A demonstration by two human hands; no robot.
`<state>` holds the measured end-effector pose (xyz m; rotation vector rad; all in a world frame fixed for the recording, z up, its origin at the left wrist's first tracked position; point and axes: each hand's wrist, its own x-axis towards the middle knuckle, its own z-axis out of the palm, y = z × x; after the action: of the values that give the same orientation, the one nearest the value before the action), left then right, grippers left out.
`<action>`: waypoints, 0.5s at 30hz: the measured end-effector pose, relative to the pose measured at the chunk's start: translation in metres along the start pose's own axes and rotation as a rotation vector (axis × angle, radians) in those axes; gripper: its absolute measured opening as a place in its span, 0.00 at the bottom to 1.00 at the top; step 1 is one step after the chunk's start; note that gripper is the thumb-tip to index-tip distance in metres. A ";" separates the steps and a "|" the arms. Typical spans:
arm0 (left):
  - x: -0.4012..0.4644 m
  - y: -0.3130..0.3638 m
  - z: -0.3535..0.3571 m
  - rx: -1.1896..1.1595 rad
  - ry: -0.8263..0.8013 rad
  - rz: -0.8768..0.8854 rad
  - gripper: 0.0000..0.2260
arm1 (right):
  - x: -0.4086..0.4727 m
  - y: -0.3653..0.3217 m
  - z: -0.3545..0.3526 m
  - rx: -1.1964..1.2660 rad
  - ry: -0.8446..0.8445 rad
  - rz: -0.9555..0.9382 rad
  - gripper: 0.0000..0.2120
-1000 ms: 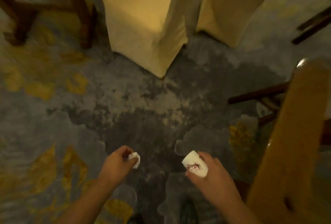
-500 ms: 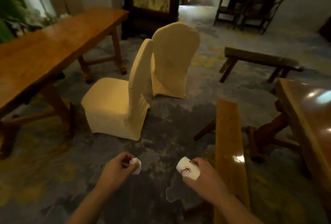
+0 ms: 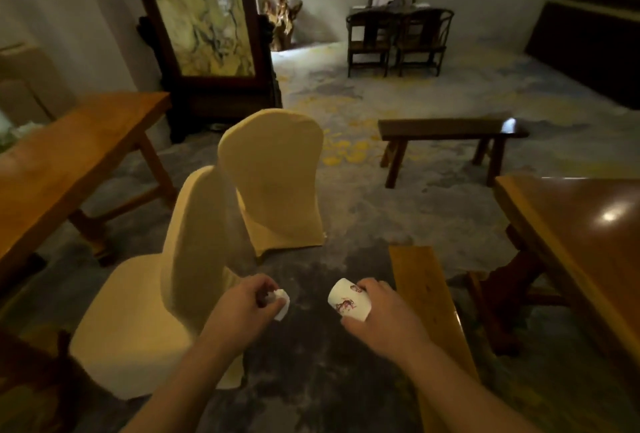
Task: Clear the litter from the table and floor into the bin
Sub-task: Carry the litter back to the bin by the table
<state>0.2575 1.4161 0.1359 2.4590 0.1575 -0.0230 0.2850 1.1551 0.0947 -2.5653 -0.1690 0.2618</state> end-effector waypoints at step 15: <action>0.409 0.067 0.078 -0.095 -0.199 0.247 0.06 | 0.300 0.071 -0.098 -0.113 0.148 0.262 0.31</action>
<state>0.6731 1.3594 0.0936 2.3481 -0.2265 -0.1488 0.6031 1.0975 0.0928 -2.7059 0.2154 0.1613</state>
